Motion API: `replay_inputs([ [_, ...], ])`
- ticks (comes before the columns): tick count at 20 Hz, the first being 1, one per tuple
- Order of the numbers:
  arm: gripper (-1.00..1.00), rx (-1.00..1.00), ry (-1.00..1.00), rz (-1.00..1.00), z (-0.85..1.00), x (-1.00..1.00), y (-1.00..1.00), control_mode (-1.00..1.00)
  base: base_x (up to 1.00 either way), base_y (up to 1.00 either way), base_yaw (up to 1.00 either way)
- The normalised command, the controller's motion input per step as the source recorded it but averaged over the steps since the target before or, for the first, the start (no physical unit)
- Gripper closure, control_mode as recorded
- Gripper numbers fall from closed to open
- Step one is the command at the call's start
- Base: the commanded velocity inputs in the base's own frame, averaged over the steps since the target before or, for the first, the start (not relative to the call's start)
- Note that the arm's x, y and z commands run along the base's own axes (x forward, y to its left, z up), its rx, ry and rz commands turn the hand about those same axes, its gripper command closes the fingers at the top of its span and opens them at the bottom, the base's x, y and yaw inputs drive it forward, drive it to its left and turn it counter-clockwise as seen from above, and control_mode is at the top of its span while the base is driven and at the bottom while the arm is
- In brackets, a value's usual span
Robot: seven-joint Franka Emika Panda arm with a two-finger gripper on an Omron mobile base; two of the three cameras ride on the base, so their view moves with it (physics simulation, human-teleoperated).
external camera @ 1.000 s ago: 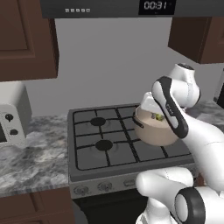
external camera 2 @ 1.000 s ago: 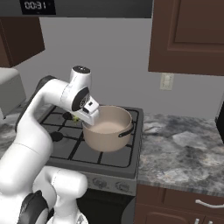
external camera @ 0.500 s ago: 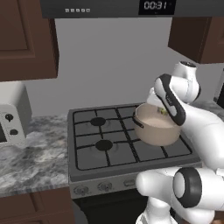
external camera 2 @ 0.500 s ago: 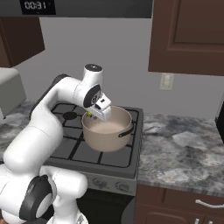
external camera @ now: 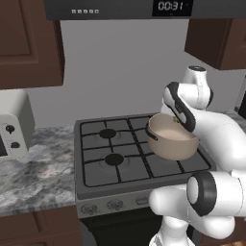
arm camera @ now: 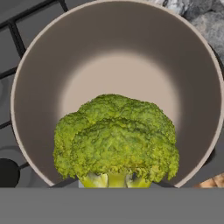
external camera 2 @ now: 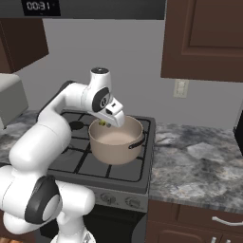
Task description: Turn on the burner for the pot on the stove. Wait thirty seconds for the pot to heat up. Then add the broccoli to the pot.
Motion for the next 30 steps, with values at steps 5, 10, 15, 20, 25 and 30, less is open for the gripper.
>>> replay_inputs([
  [5, 1.00, -0.06, 0.03, 0.00, -0.30, 0.00, -0.11, -1.00, 0.00, 0.00, 0.00],
  [10, 1.00, 0.00, 0.00, 0.08, -0.05, 0.11, -0.03, -1.00, 0.00, 0.00, 0.00],
  [15, 1.00, 0.00, 0.02, 0.00, 0.00, 0.01, 0.00, -1.00, 0.00, 0.00, 0.00],
  [20, 1.00, 0.00, 0.00, 0.00, 0.00, 0.00, 0.00, -1.00, 0.00, 0.00, 0.00],
  [25, 1.00, 0.00, 0.00, 0.00, 0.00, 0.00, 0.00, -1.00, 0.00, 0.00, 0.00],
  [30, 1.00, 0.00, 0.00, 0.00, 0.00, 0.00, 0.00, -1.00, 0.00, 0.00, 0.00],
])
